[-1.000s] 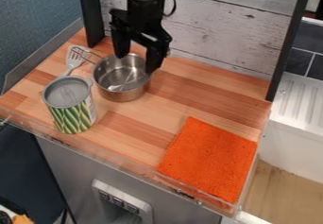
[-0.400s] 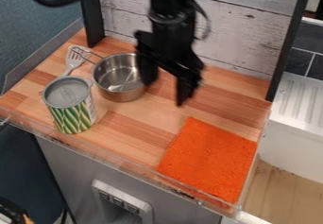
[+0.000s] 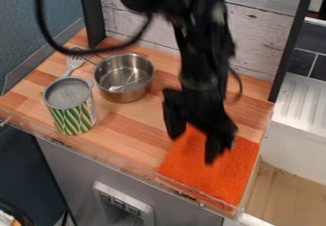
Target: Push the orange cloth to the upper right corner of the table
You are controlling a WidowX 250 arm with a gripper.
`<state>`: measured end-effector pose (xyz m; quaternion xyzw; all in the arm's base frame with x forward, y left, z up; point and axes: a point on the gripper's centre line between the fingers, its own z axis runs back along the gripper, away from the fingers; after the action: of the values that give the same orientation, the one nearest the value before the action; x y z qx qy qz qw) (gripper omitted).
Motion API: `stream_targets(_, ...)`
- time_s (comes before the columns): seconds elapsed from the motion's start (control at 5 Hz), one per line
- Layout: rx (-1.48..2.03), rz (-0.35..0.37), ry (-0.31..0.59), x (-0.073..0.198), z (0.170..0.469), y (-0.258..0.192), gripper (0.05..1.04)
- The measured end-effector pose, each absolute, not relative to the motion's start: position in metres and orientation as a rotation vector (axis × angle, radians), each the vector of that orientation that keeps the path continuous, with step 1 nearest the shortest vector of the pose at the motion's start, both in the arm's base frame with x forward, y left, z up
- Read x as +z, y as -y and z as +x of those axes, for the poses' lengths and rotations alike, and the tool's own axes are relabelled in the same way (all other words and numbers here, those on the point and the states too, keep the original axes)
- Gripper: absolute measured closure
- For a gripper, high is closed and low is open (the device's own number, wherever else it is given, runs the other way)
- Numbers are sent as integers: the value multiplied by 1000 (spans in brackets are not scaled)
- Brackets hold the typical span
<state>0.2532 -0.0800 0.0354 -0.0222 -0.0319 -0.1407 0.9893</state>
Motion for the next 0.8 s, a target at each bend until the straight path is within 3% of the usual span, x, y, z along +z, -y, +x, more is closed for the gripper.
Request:
stream_targets(0.2, -240, -59, 49, 12, 253, 91, 82)
stream_targets(0.4, -218, -66, 51, 6, 256, 98, 82)
stream_targets(0.8, -192, -6, 82, 4, 291, 86, 83)
